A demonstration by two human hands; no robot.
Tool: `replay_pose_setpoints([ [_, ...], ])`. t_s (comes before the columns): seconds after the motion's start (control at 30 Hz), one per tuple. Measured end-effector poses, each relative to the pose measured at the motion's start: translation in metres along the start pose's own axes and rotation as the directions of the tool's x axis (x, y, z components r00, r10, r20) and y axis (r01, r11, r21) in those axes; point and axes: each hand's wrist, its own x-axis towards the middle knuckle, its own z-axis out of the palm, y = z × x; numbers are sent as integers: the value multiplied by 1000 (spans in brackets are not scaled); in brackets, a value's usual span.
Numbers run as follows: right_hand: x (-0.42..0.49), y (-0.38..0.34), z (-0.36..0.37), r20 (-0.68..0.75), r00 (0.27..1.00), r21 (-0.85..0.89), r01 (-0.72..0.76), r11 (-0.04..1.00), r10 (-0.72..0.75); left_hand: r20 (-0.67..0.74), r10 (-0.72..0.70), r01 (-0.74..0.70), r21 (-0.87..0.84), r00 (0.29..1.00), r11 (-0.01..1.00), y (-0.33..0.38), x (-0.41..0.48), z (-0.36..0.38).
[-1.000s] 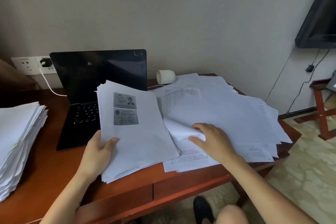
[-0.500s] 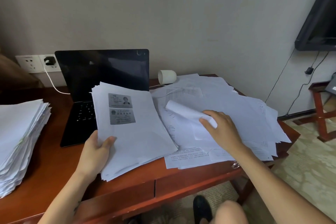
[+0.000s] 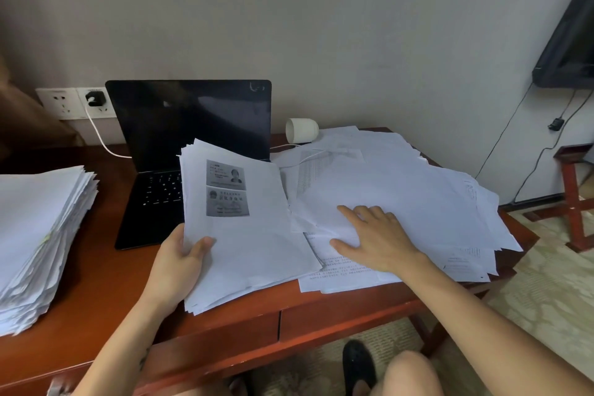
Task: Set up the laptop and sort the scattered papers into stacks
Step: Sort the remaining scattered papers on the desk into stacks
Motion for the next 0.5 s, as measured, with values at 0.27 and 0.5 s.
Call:
replay_pose_setpoints([
  [0.27,40,-15,-6,128,992,46,8,999,-13,-18,19,-18,33,1000,999,-1,-1,0],
  [0.5,47,-21,-1,-193,928,-62,312,948,-318,-28,1,0,34,1000,999,-1,-1,1],
])
